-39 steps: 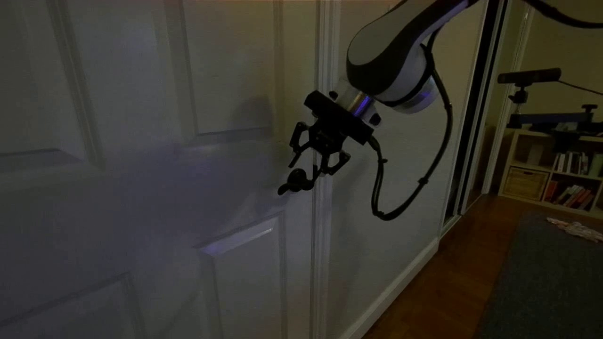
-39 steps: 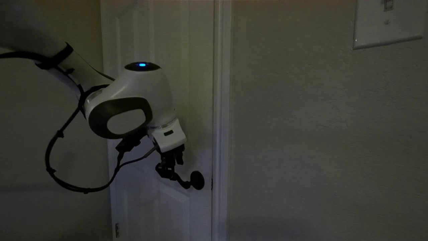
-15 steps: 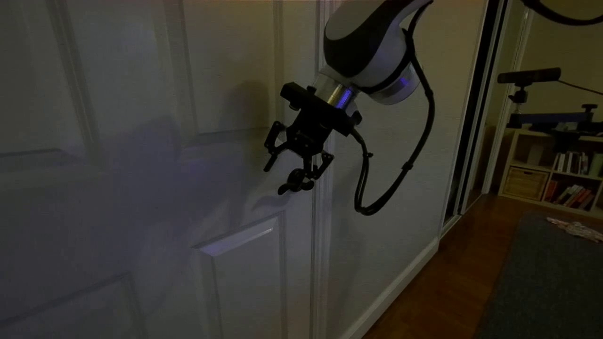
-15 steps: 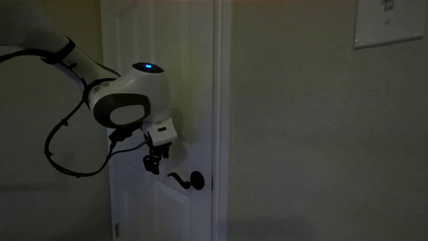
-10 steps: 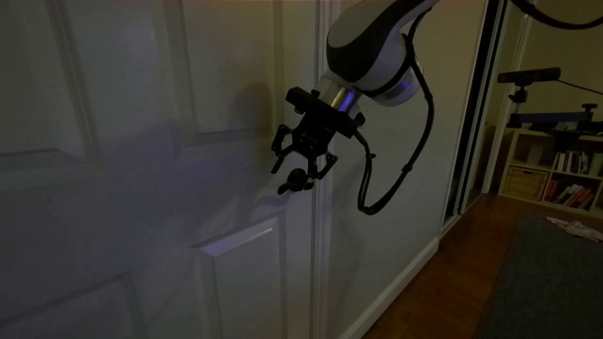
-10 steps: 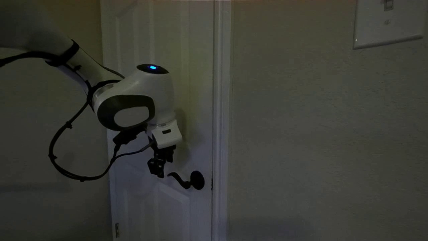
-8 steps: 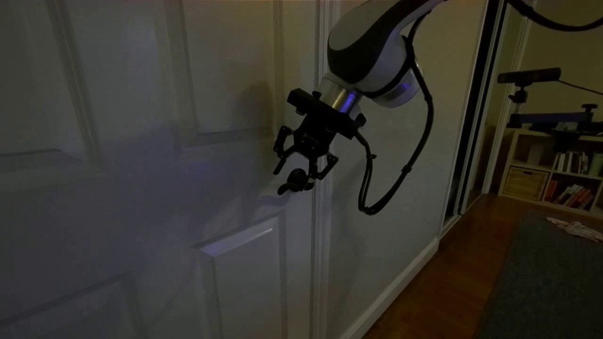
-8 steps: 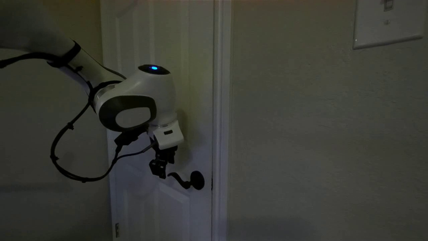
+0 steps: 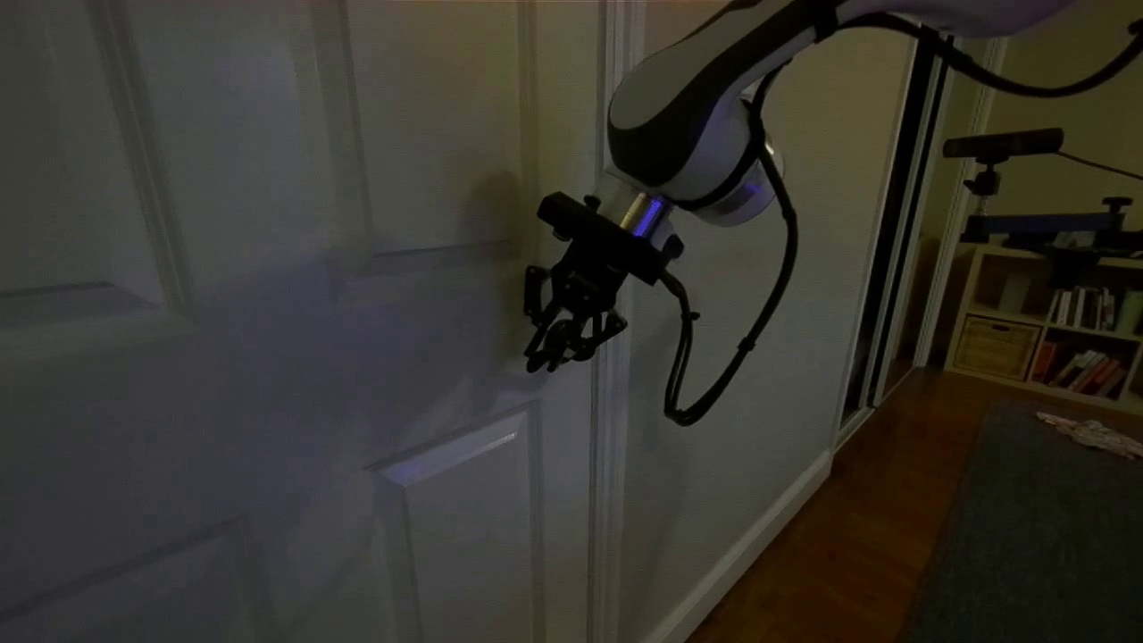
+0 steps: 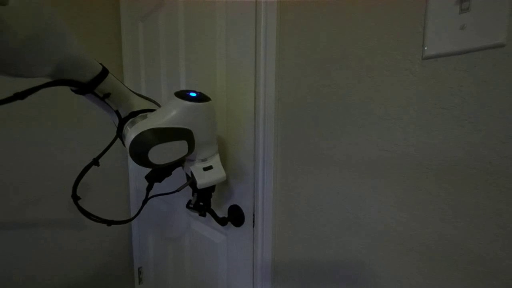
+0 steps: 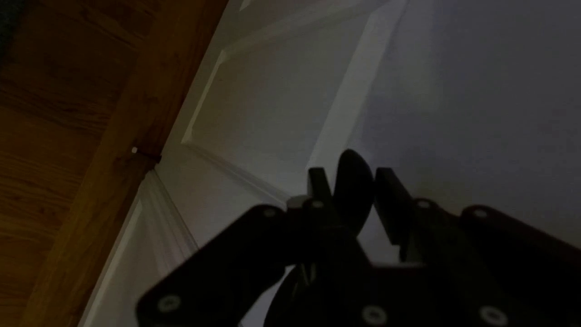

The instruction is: Open the door

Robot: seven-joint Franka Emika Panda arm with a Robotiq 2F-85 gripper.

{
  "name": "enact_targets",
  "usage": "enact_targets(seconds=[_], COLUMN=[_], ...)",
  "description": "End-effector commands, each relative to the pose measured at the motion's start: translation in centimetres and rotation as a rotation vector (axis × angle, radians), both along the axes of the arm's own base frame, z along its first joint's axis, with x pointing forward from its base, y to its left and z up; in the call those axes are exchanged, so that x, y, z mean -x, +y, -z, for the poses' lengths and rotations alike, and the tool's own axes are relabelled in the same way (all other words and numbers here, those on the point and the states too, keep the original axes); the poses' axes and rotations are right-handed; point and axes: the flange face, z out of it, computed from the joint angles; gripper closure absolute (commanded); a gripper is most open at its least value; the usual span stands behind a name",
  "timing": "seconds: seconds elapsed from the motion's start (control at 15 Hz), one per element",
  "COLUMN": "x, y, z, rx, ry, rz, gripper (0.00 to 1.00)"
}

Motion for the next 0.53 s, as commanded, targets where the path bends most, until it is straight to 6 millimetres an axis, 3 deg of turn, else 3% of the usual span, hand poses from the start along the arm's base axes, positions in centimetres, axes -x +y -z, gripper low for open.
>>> enact_targets(seconds=[0.0,0.27,0.47], x=[-0.8,-0.6,0.1], y=[-0.6,-0.8,-1.2], z=[0.5,0.7,2.7], rx=[0.005,0.010,0.027], ry=[0.031,0.041,0.075], rz=[-0.016,-0.027,-0.034], gripper=[0.90,0.88,0.88])
